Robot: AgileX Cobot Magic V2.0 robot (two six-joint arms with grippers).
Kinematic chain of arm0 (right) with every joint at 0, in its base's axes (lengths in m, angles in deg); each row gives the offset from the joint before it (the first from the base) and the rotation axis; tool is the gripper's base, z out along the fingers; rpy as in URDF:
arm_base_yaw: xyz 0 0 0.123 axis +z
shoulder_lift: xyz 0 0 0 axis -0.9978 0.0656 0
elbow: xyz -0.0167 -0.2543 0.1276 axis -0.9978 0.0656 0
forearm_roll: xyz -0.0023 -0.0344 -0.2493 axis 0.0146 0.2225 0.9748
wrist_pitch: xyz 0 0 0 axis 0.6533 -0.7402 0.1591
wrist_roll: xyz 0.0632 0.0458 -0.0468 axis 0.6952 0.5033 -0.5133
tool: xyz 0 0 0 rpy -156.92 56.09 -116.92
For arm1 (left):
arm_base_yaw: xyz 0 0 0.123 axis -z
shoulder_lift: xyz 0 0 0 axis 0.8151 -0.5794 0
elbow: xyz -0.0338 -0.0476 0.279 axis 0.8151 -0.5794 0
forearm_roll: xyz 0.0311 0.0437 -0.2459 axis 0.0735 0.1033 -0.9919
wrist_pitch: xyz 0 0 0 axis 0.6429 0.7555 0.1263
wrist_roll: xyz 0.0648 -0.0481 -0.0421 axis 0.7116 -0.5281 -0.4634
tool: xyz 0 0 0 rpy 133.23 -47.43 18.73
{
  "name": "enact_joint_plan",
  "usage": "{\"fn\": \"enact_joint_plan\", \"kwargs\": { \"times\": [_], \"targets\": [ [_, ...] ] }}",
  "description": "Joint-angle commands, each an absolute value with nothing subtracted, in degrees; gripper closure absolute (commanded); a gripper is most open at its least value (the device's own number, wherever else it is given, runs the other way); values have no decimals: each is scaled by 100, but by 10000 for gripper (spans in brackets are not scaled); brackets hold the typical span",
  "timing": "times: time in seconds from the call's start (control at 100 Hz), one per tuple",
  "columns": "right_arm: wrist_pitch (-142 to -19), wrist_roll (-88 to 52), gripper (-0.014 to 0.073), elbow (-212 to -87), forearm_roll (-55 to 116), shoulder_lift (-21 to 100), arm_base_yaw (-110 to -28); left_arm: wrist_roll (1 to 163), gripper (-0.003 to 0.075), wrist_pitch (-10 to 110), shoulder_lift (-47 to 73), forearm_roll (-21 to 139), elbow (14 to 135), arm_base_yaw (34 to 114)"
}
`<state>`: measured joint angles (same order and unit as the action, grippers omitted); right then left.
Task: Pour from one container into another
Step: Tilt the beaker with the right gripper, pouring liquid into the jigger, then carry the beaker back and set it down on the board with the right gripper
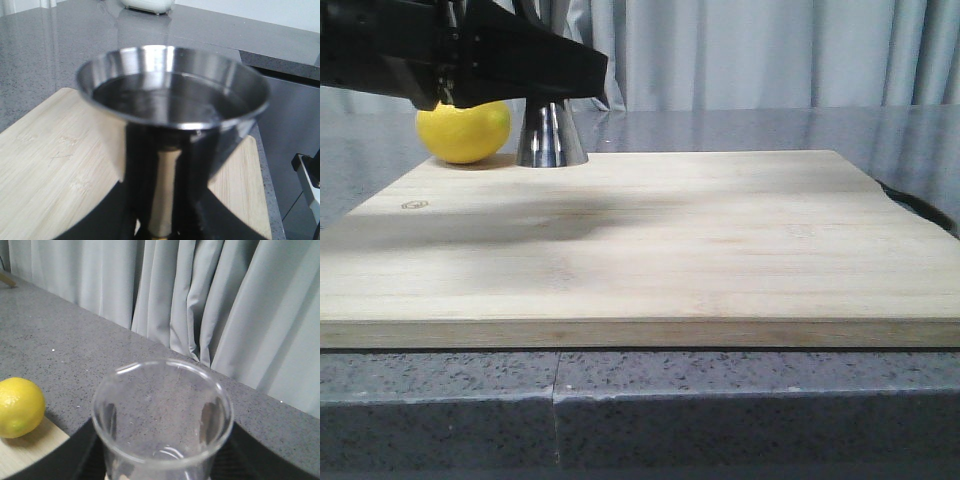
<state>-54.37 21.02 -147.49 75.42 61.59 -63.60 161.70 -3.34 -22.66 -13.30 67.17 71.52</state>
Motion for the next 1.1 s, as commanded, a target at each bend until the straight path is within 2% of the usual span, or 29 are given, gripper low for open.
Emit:
{"fn": "enact_joint_plan", "kwargs": {
  "times": [0.0, 0.37, 0.67, 1.09],
  "targets": [
    [-4383, 2123, 372, -14597, 7483, 5935, -6566, 16124, 739, -1080, -2016, -1711, 6877, 7194],
    [-2880, 2123, 372, -13346, 7414, 6396, -6931, 16124, 739, -1080, -2016, -1711, 6877, 7194],
    [-1977, 2123, 372, -13223, 7337, 7222, -6939, 16124, 739, -1080, -2016, -1711, 6877, 7194],
    [-2003, 2089, 372, -13201, 7337, 7481, -6939, 16124, 739, -1080, -2016, -1711, 6877, 7194]
  ]
}}
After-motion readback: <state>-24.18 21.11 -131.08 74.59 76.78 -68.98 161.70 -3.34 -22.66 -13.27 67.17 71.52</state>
